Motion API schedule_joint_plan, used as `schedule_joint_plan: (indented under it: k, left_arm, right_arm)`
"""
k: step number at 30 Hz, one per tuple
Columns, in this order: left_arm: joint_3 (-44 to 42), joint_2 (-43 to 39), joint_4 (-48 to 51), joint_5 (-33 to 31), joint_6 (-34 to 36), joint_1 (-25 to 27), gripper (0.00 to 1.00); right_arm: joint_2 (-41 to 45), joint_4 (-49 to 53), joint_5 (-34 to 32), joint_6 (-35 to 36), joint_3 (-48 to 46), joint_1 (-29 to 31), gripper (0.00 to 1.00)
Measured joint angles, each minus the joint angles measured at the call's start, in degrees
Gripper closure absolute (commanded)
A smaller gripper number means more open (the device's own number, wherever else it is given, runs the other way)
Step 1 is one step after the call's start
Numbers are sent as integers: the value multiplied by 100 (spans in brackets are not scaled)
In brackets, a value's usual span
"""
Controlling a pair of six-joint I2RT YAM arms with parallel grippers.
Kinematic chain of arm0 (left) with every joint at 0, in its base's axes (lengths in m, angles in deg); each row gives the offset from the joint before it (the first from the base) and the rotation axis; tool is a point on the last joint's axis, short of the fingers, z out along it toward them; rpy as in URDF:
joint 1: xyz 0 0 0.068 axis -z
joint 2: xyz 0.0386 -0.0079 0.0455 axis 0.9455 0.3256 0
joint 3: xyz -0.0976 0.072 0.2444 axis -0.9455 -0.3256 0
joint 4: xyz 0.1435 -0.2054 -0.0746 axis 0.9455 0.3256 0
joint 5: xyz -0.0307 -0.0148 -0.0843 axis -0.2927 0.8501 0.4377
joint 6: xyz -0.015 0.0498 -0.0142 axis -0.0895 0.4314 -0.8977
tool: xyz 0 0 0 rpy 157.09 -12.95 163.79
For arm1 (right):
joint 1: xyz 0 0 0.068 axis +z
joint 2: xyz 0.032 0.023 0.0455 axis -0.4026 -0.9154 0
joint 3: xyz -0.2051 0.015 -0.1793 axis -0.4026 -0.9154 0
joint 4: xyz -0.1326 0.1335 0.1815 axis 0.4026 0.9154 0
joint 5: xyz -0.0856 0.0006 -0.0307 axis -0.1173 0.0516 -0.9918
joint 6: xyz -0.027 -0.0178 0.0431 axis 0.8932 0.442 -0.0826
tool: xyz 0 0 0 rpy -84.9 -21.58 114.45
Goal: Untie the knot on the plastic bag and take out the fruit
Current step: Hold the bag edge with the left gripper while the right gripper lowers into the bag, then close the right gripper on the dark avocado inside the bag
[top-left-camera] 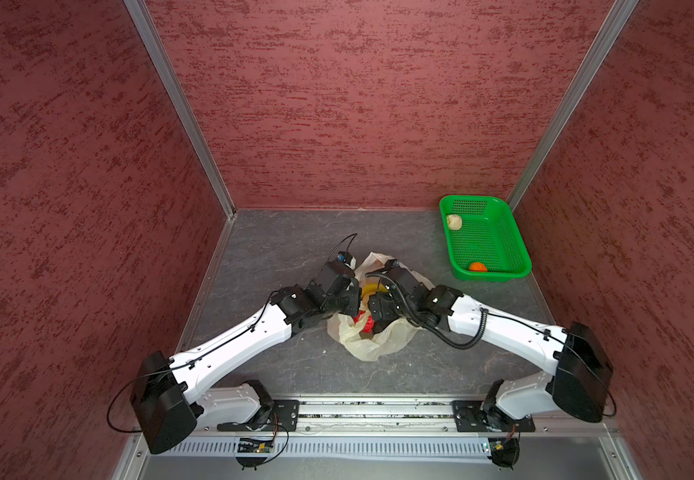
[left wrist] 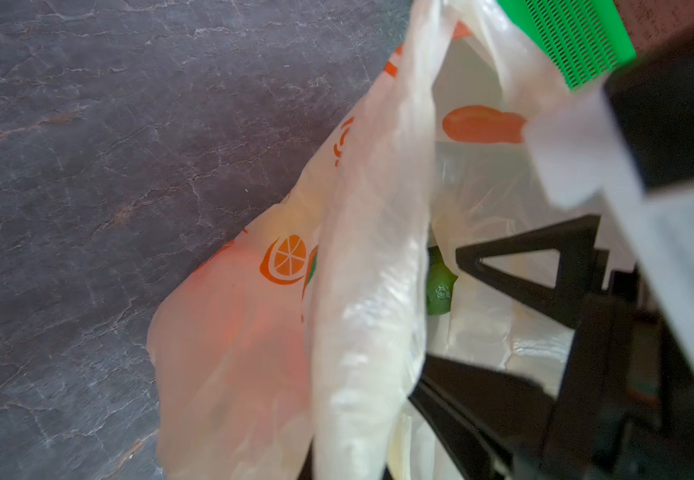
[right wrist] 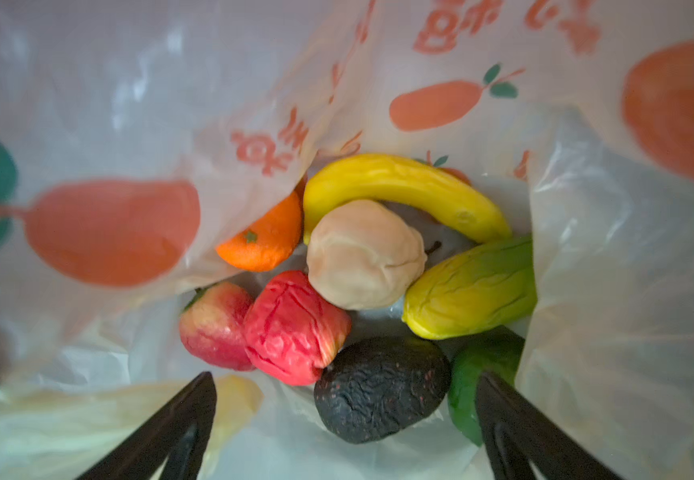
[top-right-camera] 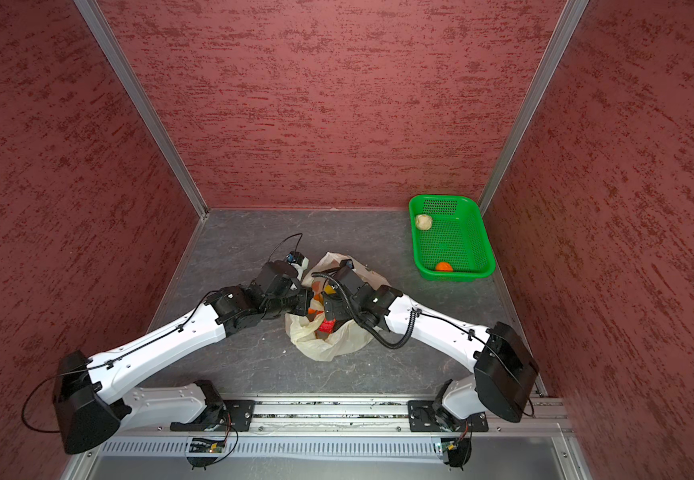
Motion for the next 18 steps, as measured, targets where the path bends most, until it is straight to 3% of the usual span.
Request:
schedule_joint_plan:
  k: [13, 18]
  left_arm:
    - [11, -44, -81, 326, -35, -332, 100]
    - [-13, -116, -101, 326, -35, -343, 100]
  right_arm:
    - [76, 4, 57, -57, -876, 938, 2]
    - [-538, 107, 310, -350, -1014, 1506, 1]
